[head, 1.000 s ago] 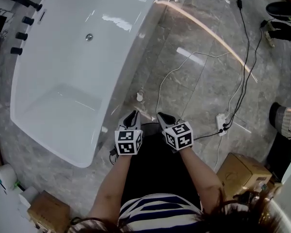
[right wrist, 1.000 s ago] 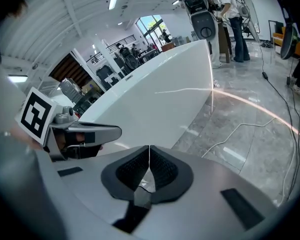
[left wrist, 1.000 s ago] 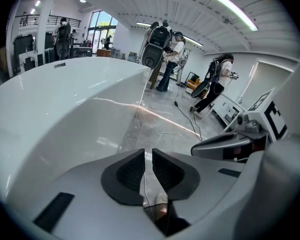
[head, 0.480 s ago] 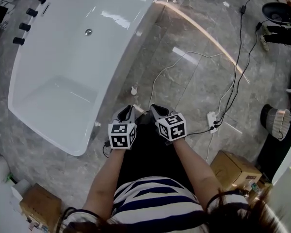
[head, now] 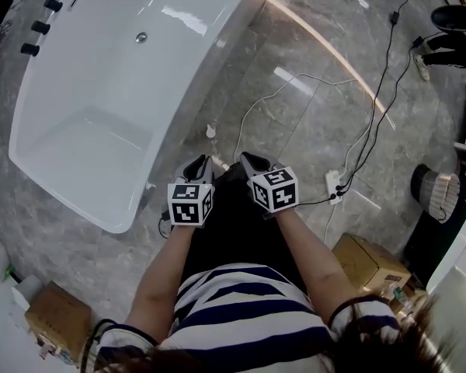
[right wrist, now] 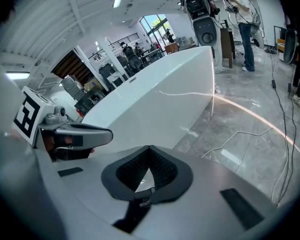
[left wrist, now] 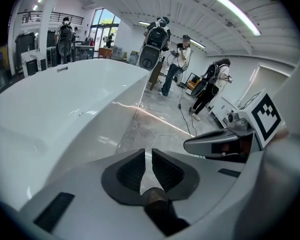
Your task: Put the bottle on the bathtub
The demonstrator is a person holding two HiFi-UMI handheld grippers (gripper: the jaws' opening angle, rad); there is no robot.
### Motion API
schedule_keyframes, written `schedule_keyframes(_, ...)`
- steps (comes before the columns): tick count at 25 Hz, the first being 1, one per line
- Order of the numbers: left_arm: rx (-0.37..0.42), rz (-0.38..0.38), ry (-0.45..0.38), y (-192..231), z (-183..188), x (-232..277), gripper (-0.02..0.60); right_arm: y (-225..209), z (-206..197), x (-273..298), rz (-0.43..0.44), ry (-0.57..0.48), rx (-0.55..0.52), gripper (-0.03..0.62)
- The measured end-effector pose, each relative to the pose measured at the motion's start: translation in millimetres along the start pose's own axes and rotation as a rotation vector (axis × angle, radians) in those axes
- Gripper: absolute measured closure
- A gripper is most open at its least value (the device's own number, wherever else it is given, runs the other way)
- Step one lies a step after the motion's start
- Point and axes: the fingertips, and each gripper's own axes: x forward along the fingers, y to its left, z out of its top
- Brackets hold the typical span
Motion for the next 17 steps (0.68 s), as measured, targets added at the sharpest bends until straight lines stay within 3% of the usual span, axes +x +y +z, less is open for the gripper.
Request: schedule_keyframes(17, 0.014, 0.016, -0.016, 3.6, 2.8, -23.9, 0.528, 7.1, 7.4, -14.4, -0.033, -0.017, -0.001, 0.568)
